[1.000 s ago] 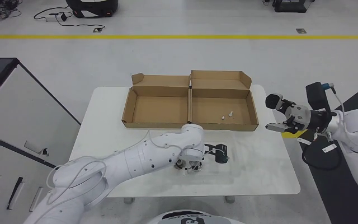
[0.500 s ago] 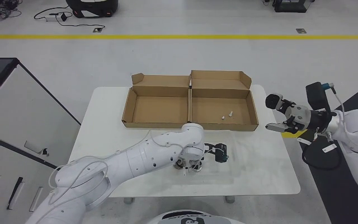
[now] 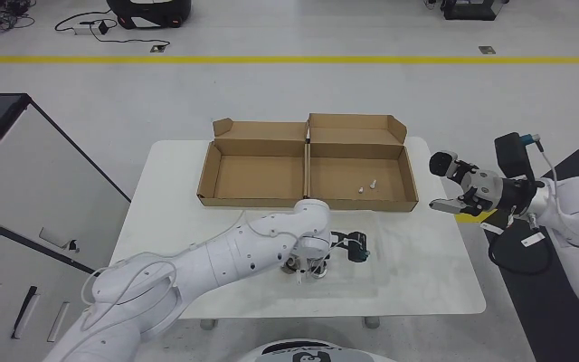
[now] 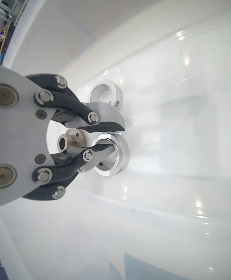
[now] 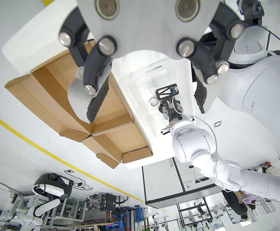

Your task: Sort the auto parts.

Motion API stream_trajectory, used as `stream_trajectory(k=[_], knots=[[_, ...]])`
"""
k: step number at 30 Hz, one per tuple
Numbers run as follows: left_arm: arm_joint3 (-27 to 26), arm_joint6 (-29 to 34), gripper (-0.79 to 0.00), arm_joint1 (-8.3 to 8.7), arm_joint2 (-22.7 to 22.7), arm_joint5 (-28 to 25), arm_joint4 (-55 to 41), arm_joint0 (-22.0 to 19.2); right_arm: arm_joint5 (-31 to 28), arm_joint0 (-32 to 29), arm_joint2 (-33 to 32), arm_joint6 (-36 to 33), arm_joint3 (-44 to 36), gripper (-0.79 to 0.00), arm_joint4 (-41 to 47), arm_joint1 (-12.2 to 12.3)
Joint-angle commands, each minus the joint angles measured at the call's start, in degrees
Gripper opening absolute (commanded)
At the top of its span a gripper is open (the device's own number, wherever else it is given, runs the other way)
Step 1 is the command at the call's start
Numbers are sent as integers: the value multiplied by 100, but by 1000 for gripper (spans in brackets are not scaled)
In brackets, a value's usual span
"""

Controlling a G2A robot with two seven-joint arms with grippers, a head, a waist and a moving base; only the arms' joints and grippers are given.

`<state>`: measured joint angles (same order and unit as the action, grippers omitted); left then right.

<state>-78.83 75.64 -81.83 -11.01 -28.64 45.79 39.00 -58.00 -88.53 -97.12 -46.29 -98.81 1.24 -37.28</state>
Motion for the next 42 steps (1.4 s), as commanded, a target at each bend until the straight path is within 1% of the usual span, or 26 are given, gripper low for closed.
stream_trajectory(k=[1,3,4,5,6,11,14,17,20,24,29,35,39,42], knots=[[35,-13,-554,-10,19,-13,2,15,0,0,0,0,0,0,-1,0],[62,-25,-566,-23,36,-25,6,23,0,0,0,0,0,0,-1,0],[76,-23,-610,-31,42,-23,7,23,0,0,0,0,0,0,-1,0],[86,-24,-680,-38,45,-23,7,23,0,0,0,0,0,0,-1,0],[98,-20,-785,-44,50,-20,17,21,0,0,0,0,0,0,-1,0],[104,-36,-785,-67,63,-36,66,7,0,0,0,0,0,0,-1,0],[14,-50,-785,-60,37,-49,42,-37,0,0,0,0,0,0,-1,0],[-149,4,-785,-18,-38,5,19,-126,0,0,0,0,0,0,-1,0],[-382,90,-785,64,-100,90,-16,-244,0,0,0,0,0,0,-1,0],[-790,220,-785,233,-201,220,-137,-409,0,0,0,0,0,0,-1,0],[-1397,303,-785,534,-365,303,-202,-577,0,0,0,0,0,0,-1,0],[-2057,116,-785,964,-741,116,-254,-594,0,0,0,0,0,0,-1,0],[-2365,-101,-785,1233,-1077,-101,-273,-516,0,0,0,0,0,0,-1,0],[-2448,-476,-785,1421,-1447,-476,-353,-379,0,0,0,0,0,0,-1,0]])
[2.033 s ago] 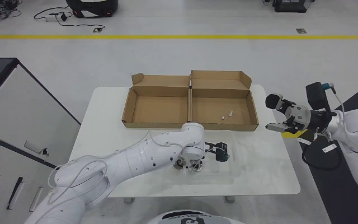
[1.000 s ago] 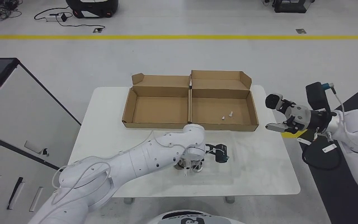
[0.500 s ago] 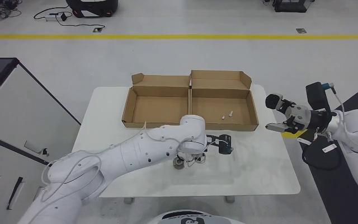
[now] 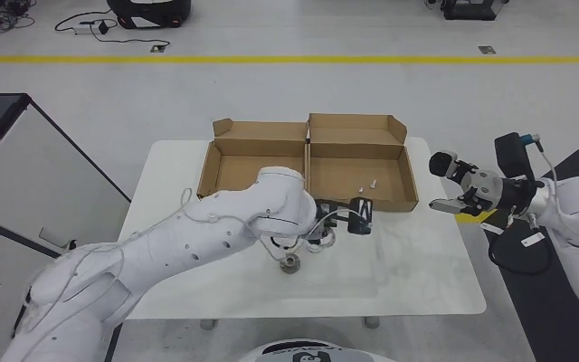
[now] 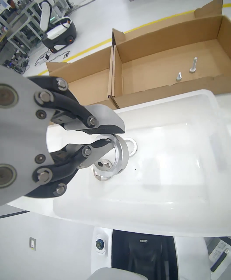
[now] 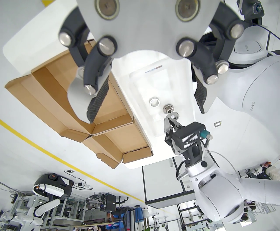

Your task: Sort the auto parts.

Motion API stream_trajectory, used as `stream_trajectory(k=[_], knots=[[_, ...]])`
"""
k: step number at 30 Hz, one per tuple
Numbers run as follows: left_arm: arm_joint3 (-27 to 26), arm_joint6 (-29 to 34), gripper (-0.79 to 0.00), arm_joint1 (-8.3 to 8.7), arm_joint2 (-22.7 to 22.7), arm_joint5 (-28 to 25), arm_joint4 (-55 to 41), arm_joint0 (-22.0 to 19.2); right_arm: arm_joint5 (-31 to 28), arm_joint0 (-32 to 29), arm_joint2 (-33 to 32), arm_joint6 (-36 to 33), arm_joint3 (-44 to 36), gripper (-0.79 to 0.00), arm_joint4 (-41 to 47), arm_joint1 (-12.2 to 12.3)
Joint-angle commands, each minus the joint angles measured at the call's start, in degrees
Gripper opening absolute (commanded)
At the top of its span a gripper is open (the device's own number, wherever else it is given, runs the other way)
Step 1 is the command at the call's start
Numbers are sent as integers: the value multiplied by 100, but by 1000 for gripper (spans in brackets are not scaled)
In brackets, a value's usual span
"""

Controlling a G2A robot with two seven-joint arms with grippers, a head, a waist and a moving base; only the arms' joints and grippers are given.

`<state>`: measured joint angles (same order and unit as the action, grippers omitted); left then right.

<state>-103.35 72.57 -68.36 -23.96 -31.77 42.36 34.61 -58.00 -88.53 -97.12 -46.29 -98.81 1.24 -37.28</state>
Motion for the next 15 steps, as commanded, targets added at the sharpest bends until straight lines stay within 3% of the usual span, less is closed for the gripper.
stream_trajectory(k=[1,8,15], knots=[[13,-311,-785,136,-273,-305,-7,126,0,0,0,0,0,0,-1,0],[317,-1969,-785,535,-1256,-1567,57,849,0,0,0,0,0,0,-1,0],[638,-4077,-785,755,-2098,-2623,534,1556,0,0,0,0,0,0,-1,0]])
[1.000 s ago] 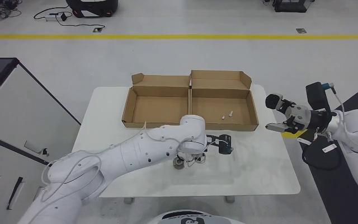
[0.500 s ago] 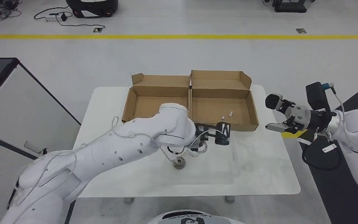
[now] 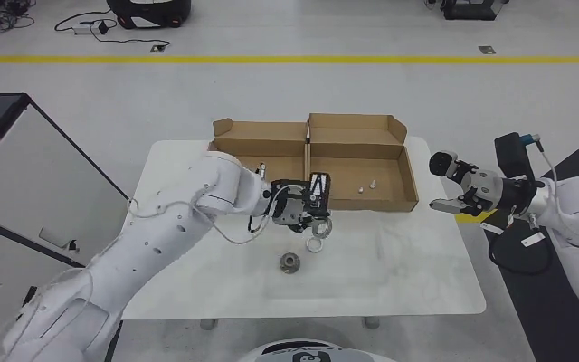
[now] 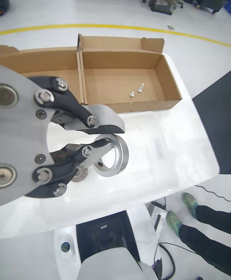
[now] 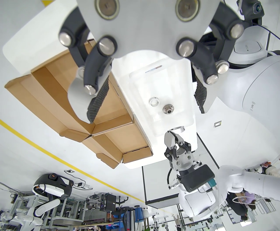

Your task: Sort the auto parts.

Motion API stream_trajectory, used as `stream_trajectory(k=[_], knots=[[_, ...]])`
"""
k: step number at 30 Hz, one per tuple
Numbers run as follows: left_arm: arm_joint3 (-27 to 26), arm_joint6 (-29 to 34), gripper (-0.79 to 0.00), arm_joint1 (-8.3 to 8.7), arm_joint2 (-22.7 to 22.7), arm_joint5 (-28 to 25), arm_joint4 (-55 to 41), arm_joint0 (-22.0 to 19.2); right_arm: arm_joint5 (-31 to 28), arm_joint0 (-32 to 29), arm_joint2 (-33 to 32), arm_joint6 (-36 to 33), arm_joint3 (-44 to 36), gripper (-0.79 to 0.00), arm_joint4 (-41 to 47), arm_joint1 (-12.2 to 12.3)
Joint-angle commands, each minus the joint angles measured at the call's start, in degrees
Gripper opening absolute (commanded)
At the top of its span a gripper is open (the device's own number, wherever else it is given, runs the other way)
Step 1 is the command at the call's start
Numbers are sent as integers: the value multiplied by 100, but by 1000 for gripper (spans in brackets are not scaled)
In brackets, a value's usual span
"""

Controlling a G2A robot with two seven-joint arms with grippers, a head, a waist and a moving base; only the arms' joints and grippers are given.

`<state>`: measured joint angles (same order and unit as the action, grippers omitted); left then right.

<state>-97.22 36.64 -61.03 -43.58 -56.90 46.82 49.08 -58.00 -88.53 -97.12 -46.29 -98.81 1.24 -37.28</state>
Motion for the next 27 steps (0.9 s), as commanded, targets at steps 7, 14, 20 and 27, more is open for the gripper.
stream_trajectory(k=[7,14,20,27], knots=[[-93,-2809,-785,237,-592,-110,1104,554,0,0,0,0,0,0,-1,0],[-55,-5456,-785,503,-812,-110,2397,723,0,0,0,0,0,0,-1,0],[150,-7491,-785,705,-1046,-110,3621,811,0,0,0,0,0,0,-1,0],[260,-8688,-785,846,-1276,285,4243,932,0,0,0,0,0,0,-1,0]])
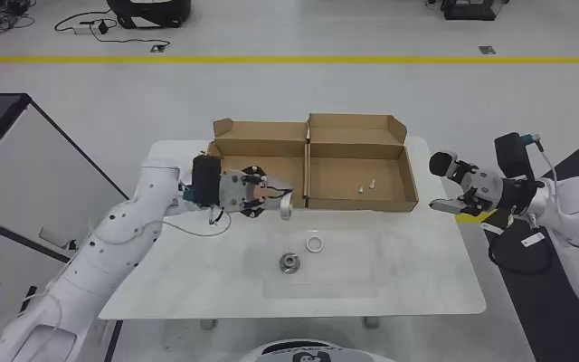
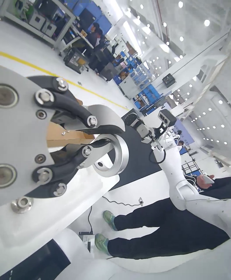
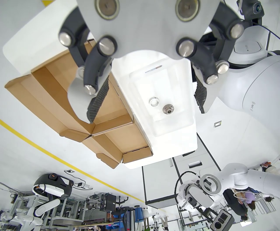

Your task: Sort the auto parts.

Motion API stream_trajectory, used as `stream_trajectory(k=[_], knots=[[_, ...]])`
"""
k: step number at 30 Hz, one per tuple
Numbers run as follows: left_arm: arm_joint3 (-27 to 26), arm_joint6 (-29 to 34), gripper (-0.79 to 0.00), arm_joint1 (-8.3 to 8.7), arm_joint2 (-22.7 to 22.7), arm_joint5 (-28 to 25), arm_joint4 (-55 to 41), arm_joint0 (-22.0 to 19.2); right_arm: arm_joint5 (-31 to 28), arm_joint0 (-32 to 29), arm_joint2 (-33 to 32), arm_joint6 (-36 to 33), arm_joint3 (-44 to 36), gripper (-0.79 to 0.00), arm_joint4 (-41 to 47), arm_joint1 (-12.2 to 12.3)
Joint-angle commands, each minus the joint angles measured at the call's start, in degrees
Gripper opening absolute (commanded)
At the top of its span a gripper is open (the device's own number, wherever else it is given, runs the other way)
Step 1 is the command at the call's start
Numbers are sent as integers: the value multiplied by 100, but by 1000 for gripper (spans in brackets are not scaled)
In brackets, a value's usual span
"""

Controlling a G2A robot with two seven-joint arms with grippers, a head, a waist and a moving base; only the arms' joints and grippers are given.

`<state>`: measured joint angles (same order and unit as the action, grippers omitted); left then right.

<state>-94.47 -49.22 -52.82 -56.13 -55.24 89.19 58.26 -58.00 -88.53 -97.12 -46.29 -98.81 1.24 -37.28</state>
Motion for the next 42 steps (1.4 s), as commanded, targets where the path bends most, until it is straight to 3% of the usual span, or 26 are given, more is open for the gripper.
stream_trajectory(k=[1,12,25,42], knots=[[-33,-176,-785,53,-36,193,14,27,0,0,0,0,0,0,-1,0],[-340,-913,-785,475,-105,929,-424,95,0,0,0,0,0,0,-1,0],[-438,-2174,-785,1145,350,2189,-658,-33,0,0,0,0,0,0,-1,0],[-410,-2181,-785,1166,367,2196,-647,-34,0,0,0,0,0,0,-1,0]])
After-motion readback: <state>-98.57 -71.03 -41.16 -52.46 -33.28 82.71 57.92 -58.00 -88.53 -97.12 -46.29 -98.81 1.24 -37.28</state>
